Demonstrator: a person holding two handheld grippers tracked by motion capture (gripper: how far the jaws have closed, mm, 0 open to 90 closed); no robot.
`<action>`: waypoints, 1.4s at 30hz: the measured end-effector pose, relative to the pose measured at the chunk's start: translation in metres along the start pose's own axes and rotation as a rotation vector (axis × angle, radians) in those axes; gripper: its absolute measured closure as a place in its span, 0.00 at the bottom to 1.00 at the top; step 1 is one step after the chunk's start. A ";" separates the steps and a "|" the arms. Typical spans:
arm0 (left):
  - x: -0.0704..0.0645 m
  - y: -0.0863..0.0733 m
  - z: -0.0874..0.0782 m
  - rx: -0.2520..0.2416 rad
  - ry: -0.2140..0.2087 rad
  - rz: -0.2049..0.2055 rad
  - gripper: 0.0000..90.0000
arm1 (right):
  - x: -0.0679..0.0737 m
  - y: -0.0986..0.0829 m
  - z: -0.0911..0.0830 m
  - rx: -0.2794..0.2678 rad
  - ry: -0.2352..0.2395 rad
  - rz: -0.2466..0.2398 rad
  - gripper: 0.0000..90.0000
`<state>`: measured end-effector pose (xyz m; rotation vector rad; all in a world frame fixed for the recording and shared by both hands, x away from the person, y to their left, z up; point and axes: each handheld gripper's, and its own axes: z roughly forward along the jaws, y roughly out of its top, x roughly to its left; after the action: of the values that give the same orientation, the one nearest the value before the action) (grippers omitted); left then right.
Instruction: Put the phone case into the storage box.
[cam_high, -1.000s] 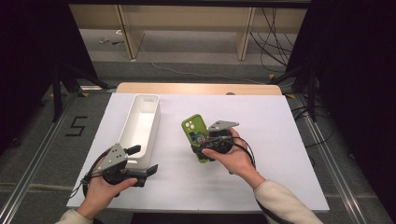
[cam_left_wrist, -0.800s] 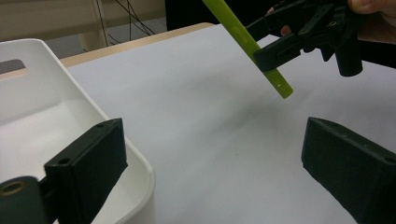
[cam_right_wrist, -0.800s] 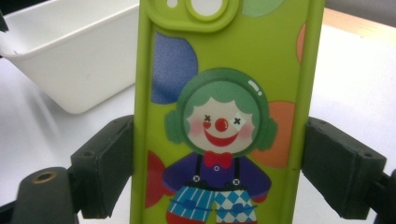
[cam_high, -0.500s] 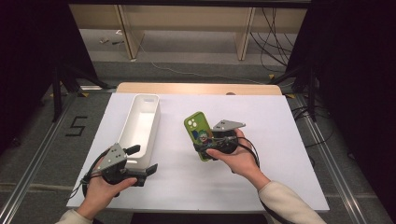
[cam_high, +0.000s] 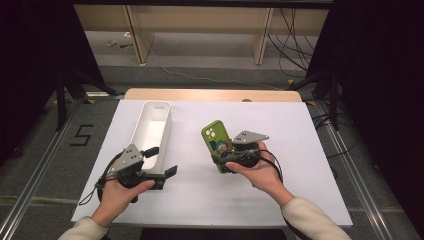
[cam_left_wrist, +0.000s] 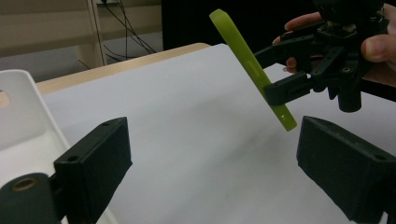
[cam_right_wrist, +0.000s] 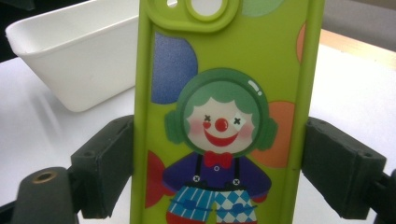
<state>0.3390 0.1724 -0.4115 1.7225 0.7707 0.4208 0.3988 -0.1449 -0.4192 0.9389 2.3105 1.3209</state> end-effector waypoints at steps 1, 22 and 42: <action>-0.001 0.002 0.003 -0.002 -0.004 0.005 0.11 | 0.000 0.000 -0.001 -0.003 0.003 -0.002 0.18; -0.011 0.030 0.059 -0.006 -0.071 0.062 0.11 | -0.009 -0.008 -0.015 -0.041 -0.001 -0.006 0.18; -0.002 0.034 0.087 0.003 -0.120 0.076 0.09 | -0.014 -0.013 -0.012 -0.038 -0.010 0.010 0.18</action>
<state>0.4027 0.1041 -0.4046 1.7668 0.6210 0.3645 0.3971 -0.1667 -0.4246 0.9441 2.2682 1.3565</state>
